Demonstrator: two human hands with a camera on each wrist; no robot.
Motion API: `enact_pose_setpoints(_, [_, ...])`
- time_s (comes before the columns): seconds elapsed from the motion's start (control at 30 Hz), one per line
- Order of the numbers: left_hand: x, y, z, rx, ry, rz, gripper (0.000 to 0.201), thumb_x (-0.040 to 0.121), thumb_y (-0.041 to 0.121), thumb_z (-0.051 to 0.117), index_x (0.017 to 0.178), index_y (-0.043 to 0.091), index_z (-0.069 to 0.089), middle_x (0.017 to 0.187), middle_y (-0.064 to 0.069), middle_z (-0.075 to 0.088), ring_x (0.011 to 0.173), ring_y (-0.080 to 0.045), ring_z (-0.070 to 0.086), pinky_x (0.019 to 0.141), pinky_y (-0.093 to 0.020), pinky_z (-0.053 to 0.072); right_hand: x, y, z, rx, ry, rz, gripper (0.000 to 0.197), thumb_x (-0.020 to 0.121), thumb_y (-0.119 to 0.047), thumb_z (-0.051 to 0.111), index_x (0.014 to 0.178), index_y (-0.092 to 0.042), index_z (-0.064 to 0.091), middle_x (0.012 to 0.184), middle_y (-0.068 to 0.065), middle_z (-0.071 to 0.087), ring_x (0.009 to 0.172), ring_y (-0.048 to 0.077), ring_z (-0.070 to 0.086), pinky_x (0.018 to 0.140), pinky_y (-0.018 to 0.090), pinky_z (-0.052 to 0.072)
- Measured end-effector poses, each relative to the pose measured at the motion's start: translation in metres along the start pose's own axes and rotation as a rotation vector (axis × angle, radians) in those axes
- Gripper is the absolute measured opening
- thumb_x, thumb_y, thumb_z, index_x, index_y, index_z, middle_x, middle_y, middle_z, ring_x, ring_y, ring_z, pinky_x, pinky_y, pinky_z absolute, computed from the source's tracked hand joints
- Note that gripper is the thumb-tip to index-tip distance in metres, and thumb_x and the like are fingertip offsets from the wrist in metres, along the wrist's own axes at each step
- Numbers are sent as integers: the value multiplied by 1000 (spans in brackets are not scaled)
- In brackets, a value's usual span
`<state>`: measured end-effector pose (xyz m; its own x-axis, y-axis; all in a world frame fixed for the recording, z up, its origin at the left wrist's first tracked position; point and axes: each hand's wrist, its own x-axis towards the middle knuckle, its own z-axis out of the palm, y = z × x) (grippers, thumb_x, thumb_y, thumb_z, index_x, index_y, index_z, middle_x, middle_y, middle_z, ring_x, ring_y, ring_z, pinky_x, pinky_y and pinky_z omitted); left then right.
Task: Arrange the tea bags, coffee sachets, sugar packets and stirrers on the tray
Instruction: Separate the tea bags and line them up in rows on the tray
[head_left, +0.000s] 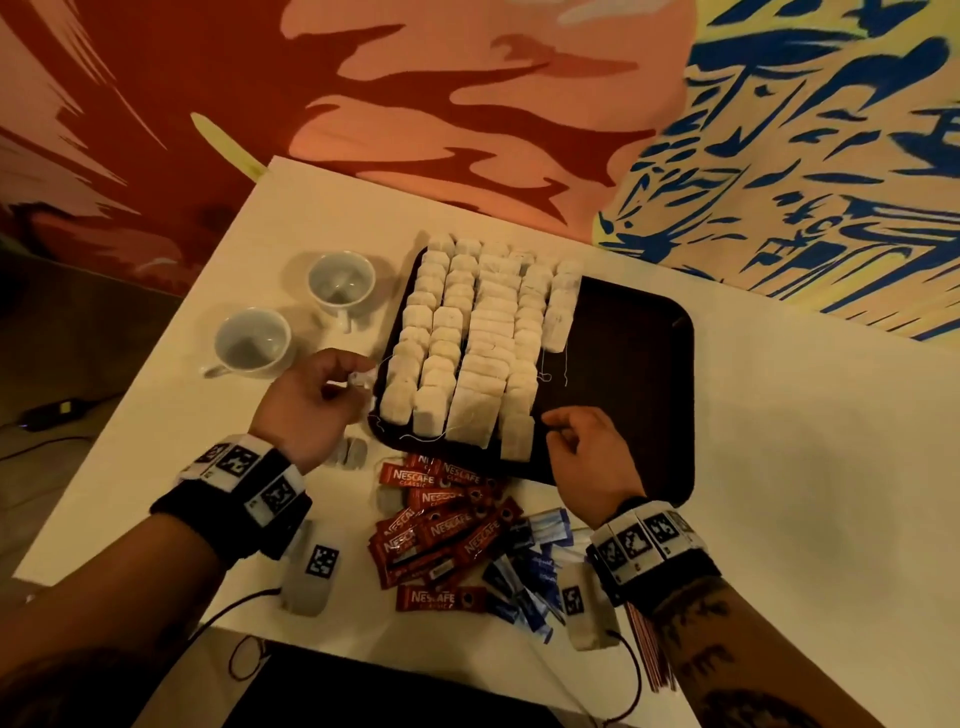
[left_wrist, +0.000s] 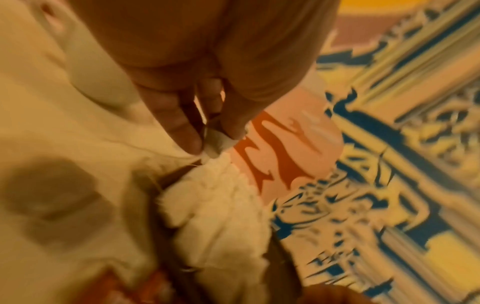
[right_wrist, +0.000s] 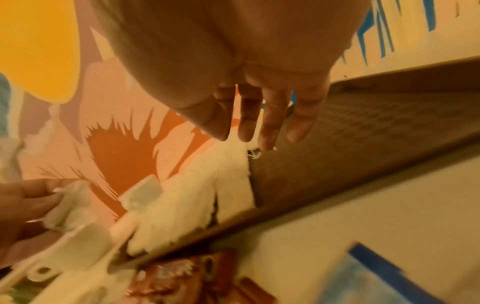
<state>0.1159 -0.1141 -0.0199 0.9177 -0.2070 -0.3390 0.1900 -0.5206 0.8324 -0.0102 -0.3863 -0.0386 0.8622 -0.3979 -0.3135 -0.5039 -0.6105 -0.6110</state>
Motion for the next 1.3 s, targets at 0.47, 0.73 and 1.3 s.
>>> enact_pose_setpoints(0.47, [-28, 76, 75, -838, -333, -127, 35, 96, -5, 42, 112, 14, 68, 111, -11, 71, 97, -22, 65, 84, -37, 56, -4, -62, -9, 384, 87, -200, 24, 90, -35, 72, 74, -21, 60, 61, -11, 54, 53, 1, 48, 53, 16, 39])
enact_pose_setpoints(0.73, [-25, 57, 79, -546, -261, -110, 19, 91, -1, 64, 108, 6, 67, 106, -17, 72, 86, -22, 73, 71, -33, 62, 3, -45, -21, 508, -2, -143, 13, 90, -17, 74, 82, -24, 65, 82, 1, 75, 74, 16, 73, 71, 34, 60])
enact_pose_setpoints(1.3, [-7, -59, -21, 405, 108, -152, 29, 84, 28, 75, 111, 29, 66, 123, -4, 62, 111, -30, 55, 96, -43, 44, 96, -15, -67, -363, -362, -93, 14, 97, -32, 61, 105, -26, 70, 95, -10, 66, 93, 10, 62, 78, 25, 45])
